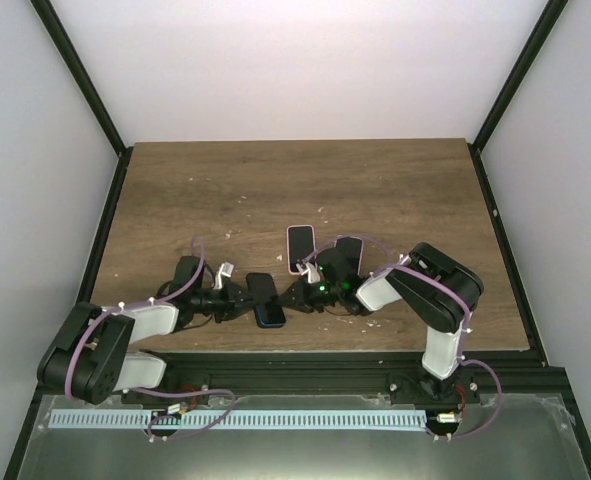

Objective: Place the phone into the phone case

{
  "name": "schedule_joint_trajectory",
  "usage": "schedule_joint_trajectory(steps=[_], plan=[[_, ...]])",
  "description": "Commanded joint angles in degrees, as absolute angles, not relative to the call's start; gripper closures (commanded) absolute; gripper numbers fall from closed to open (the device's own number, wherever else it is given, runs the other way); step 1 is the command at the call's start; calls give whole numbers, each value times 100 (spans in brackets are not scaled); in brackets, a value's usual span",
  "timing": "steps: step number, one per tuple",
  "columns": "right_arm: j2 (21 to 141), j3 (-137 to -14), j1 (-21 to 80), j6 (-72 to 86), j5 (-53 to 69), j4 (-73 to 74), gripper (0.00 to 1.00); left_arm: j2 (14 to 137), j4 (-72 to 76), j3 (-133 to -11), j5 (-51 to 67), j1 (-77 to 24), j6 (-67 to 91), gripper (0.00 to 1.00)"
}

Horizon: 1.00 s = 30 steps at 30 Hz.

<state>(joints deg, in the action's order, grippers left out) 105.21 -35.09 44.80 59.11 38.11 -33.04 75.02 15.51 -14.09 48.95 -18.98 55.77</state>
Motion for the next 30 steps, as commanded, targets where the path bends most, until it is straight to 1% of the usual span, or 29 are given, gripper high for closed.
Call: schedule_joint_trajectory(steps=[1, 5, 8, 13, 17, 19, 21, 22, 24, 26, 28, 30], plan=[[10456, -3501, 4544, 5852, 3929, -3709, 85, 7466, 1813, -1464, 4959, -2001, 5594, 81], [10421, -3515, 4536, 5741, 4042, -3724, 83, 7526, 1716, -1541, 4984, -2013, 5534, 91], [10076, -3449, 4480, 5513, 3971, -3514, 74, 7370, 1566, -1692, 5074, -2017, 5509, 95], [8996, -3332, 4218, 4991, 3852, -2704, 49, 6834, 1200, -2085, 5344, -2015, 5495, 97], [8085, -3026, 4073, 5008, 4032, -2703, 29, 6458, 1234, -2366, 5730, -2013, 5672, 98], [7689, -2898, 4068, 5151, 4074, -2700, 23, 6291, 1357, -2502, 5919, -2025, 5810, 98], [7429, -2831, 4054, 5301, 4118, -2678, 12, 6183, 1430, -2651, 6142, -2022, 5919, 98], [7314, -2793, 4048, 5392, 4124, -2684, 9, 6134, 1398, -2731, 6219, -2021, 5887, 98], [7064, -2699, 4043, 5585, 4170, -2856, 8, 6026, 1066, -2917, 6296, -2021, 5680, 98], [6903, -2606, 4042, 5800, 4294, -3168, 9, 5929, 823, -3084, 6339, -2021, 5520, 98], [6856, -2541, 4043, 6008, 4497, -3528, 15, 5878, 960, -3113, 6433, -2021, 5637, 98], [6869, -2467, 4043, 6267, 4703, -4018, 26, 5867, 1258, -3089, 6535, -2017, 5879, 97]])
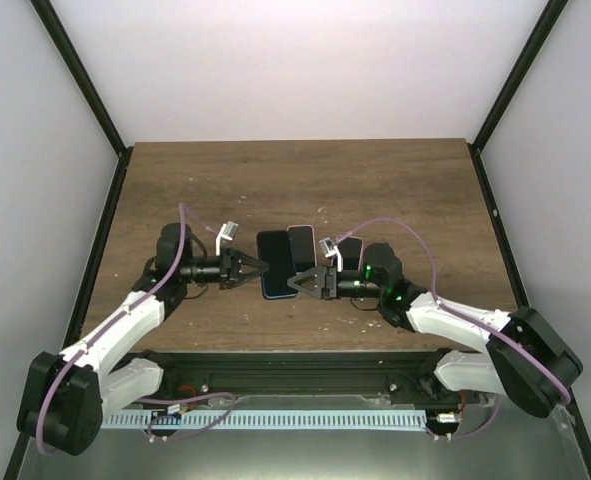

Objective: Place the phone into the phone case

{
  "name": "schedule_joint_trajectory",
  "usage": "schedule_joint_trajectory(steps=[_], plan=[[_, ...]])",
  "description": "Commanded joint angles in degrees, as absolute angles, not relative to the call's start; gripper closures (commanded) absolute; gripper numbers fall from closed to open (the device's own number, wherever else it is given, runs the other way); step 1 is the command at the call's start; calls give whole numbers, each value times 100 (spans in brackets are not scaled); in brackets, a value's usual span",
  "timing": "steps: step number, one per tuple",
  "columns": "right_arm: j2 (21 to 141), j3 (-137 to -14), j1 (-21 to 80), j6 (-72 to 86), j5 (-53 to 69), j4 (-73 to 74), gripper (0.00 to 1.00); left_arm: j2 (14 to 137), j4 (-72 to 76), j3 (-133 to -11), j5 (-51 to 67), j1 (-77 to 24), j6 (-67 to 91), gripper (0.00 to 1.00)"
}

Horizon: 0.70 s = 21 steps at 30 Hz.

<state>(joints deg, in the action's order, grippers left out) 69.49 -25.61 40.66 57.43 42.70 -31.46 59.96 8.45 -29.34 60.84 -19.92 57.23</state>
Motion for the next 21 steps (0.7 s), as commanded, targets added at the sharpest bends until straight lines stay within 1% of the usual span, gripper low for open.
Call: schedule_joint_trajectory(steps=[1, 4, 6, 15, 17, 20, 21], plan=[[6878, -2411, 4043, 6392, 4778, -4305, 32, 5863, 1347, -3079, 6561, -2021, 5958, 97], [6893, -2322, 4043, 6623, 4912, -4795, 49, 5863, 1459, -3037, 6565, -2026, 6060, 97], [6896, -2315, 4043, 6684, 4956, -4933, 56, 5865, 1613, -2991, 6575, -2035, 6157, 97], [7038, -2266, 4047, 7015, 5123, -5473, 76, 5924, 2188, -2784, 6575, -2039, 6449, 95], [7060, -2243, 4051, 7090, 5133, -5601, 82, 5932, 2168, -2780, 6559, -2039, 6428, 91], [7074, -2220, 4052, 7115, 5109, -5678, 91, 5926, 2051, -2794, 6483, -2039, 6316, 78], [7068, -2212, 4052, 7119, 5098, -5671, 93, 5929, 1910, -2793, 6458, -2039, 6285, 76]])
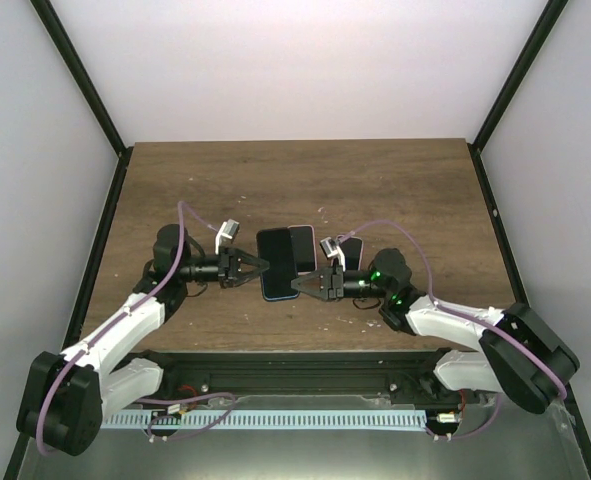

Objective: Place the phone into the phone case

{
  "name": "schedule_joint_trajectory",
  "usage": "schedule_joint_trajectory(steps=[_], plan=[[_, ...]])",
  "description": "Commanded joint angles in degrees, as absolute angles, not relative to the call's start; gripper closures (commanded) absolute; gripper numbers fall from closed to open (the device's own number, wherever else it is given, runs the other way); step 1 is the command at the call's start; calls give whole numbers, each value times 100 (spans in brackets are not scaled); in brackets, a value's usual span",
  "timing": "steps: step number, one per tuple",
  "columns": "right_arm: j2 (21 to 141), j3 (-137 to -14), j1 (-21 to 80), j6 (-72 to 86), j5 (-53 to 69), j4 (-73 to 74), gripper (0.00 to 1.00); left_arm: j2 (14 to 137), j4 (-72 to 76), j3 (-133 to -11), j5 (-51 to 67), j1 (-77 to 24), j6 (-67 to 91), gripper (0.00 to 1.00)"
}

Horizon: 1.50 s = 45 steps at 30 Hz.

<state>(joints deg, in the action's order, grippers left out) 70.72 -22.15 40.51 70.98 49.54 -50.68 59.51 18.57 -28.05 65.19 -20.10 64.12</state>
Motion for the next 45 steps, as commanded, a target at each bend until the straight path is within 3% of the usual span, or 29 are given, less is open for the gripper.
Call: schedule_joint_trajectory(steps=[1, 5, 8, 13, 15, 17, 20, 25, 31, 36, 45], plan=[[7074, -2209, 4052, 7131, 5089, -5671, 95, 5930, 1855, -2777, 6438, -2039, 6269, 74], [7143, -2220, 4060, 7201, 5084, -5687, 99, 5973, 1874, -2725, 6409, -2048, 6261, 69], [7185, -2240, 4069, 7210, 5095, -5644, 99, 6003, 1858, -2694, 6416, -2047, 6188, 83], [7163, -2350, 4069, 7100, 5076, -5238, 77, 6110, 1662, -2760, 6476, -2048, 5934, 90], [7199, -2398, 4069, 7068, 5099, -5183, 79, 6170, 1735, -2804, 6566, -2048, 5964, 91], [7228, -2416, 4069, 7085, 5102, -5220, 89, 6186, 1707, -2889, 6621, -2052, 5934, 90], [7227, -2380, 4068, 7203, 5002, -5341, 97, 6221, 1375, -3106, 6616, -2052, 5722, 78], [7109, -2312, 4069, 7403, 4531, -5372, 99, 6062, 1109, -3153, 6300, -2048, 5689, 42], [6960, -2309, 4067, 7533, 3852, -5349, 99, 5877, 1271, -2659, 6143, -2048, 6056, 30], [6895, -2413, 4069, 7449, 3551, -5153, 99, 5832, 1648, -2347, 6144, -2046, 6340, 32], [7091, -2541, 4082, 7449, 3522, -5107, 99, 6020, 1928, -2342, 6247, -2048, 6476, 55]])
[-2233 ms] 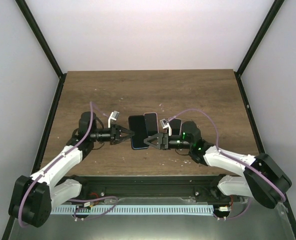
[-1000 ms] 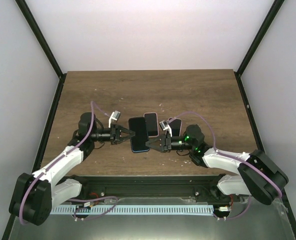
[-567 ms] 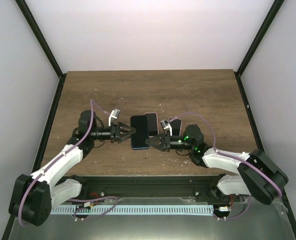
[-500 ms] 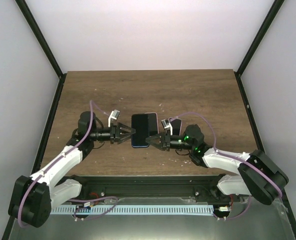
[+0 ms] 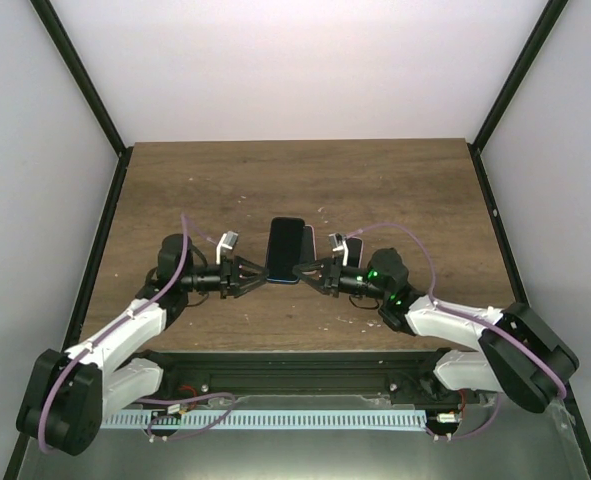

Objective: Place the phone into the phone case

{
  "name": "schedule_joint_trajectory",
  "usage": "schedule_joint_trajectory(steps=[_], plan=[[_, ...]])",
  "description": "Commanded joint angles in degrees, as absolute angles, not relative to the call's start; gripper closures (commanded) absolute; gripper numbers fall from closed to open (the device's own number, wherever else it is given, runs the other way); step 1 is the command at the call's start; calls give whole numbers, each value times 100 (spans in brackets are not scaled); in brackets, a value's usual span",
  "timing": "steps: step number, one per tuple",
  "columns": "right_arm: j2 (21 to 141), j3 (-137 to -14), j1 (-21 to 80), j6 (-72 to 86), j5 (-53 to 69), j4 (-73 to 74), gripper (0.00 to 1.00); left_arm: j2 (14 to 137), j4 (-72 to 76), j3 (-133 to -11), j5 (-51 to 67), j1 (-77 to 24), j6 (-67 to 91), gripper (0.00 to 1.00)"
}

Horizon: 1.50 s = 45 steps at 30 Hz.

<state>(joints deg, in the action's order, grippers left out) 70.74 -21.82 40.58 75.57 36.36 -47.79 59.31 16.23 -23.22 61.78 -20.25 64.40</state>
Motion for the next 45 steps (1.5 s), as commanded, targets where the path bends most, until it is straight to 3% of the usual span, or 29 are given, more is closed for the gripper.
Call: schedule_joint_trajectory(steps=[1, 6, 10, 12, 20, 26, 30, 35, 45], plan=[[7104, -2537, 4093, 7453, 3515, -5106, 99, 6060, 1952, -2348, 6261, -2048, 6482, 56], [7160, -2531, 4131, 7445, 3507, -5103, 99, 6177, 2176, -2353, 6328, -2048, 6551, 66], [7202, -2507, 4140, 7360, 3496, -4978, 99, 6148, 2068, -2381, 6277, -2048, 6493, 91], [7217, -2508, 4140, 7276, 3489, -4875, 99, 6135, 1499, -2485, 6164, -2048, 6234, 98], [7397, -2531, 4140, 7102, 3561, -4684, 99, 6153, 348, -2748, 5785, -2048, 5456, 99], [7704, -2683, 4140, 6819, 3515, -4335, 99, 5797, -1236, -3251, 4732, -2048, 4580, 62], [8113, -2950, 4136, 6516, 3504, -3962, 99, 5387, -2695, -3884, 3452, -2048, 3707, 46], [8947, -3553, 4214, 6292, 3667, -3643, 99, 4922, -3538, -4391, 2285, -2048, 3112, 1], [10711, -5129, 4464, 6020, 3698, -2955, 99, 4306, -4057, -4693, 1350, -2048, 2586, 0]])
